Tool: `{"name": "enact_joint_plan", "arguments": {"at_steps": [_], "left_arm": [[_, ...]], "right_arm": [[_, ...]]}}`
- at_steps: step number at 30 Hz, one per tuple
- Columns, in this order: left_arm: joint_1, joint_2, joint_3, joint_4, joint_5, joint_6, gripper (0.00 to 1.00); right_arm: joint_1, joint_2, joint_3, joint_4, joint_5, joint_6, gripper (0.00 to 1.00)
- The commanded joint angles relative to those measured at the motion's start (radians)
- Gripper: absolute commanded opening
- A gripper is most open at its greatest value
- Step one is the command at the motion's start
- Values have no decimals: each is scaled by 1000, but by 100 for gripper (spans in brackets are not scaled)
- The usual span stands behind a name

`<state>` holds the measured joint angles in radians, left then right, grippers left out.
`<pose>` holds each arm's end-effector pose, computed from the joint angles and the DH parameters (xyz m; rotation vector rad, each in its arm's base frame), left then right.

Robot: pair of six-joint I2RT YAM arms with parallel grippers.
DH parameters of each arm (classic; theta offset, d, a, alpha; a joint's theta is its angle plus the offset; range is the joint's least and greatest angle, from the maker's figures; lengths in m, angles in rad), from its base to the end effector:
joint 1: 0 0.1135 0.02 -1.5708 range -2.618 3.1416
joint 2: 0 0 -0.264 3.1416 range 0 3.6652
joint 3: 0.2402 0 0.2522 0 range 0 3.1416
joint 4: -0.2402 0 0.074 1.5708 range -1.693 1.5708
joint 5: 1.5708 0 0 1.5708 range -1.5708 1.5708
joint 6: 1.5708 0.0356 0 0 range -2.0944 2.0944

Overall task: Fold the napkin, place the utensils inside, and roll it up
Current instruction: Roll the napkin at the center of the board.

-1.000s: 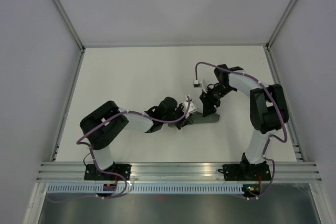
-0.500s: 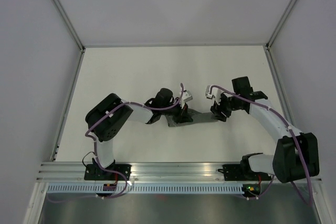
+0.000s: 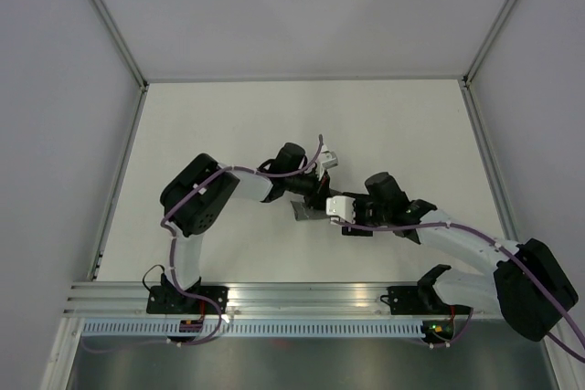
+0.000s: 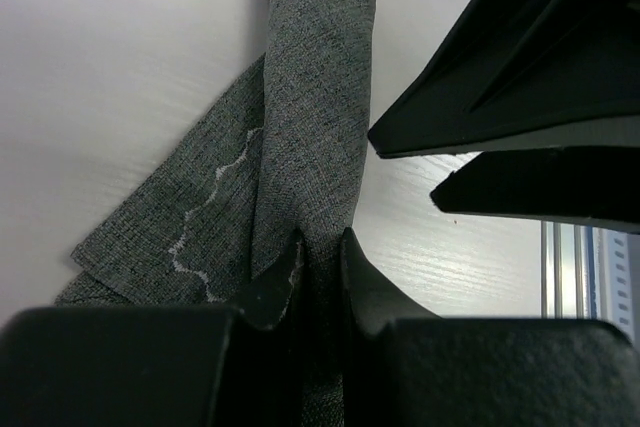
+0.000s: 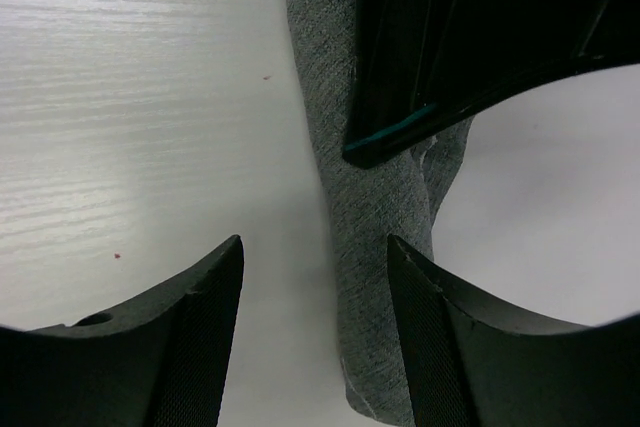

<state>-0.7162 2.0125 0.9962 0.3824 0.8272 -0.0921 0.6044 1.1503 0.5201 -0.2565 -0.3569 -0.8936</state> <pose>0.2784 -0.2770 0.1174 1.1597 1.9765 -1.3480 0.1685 0.1315 0.1754 -1.7475 1.6532 0.3053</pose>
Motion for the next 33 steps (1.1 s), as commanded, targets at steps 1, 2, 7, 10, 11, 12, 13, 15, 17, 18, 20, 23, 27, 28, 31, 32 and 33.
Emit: {"name": "enact_joint_plan", "arguments": {"at_steps": [1,2,7,10,11,12,13,15,17,18,20,23,27,28,31,32,33], "left_arm": [[-5,123,-25,-278,-24,15,2],[-3,129,-12,-296,-13,15,2],[4,170,19,-329,18,20,2],[6,181,32,-338,27,23,2],[8,183,33,-339,29,23,2],[8,186,35,-343,32,23,2],[9,187,38,-346,33,25,2],[12,192,42,-353,38,26,2],[12,195,47,-358,43,29,3],[14,195,47,-359,43,31,4],[15,193,48,-359,46,31,7],[18,183,45,-353,43,25,20],[29,118,18,-304,18,-12,34],[34,105,1,-286,3,-23,36],[58,39,-30,-203,-23,-73,41],[63,23,-33,-189,-29,-86,43],[67,-6,-42,-174,-36,-110,45]], "right_arm": [[40,17,-26,167,125,-2,65],[58,22,-35,190,137,-5,65],[90,66,-45,232,188,-13,65],[103,101,-61,275,219,-27,65],[106,112,-60,284,234,-30,65],[106,135,-60,290,240,-30,65],[107,146,-58,295,248,-30,65],[106,173,-58,303,257,-34,64],[106,187,-57,300,260,-34,61],[107,201,-55,298,262,-31,57],[107,215,-46,283,269,-30,53],[107,239,-28,260,279,-19,24],[106,281,21,159,262,2,11],[101,288,50,113,244,15,10],[80,321,115,18,202,38,8],[74,333,127,1,196,42,8],[69,341,151,-35,188,44,7]]}}
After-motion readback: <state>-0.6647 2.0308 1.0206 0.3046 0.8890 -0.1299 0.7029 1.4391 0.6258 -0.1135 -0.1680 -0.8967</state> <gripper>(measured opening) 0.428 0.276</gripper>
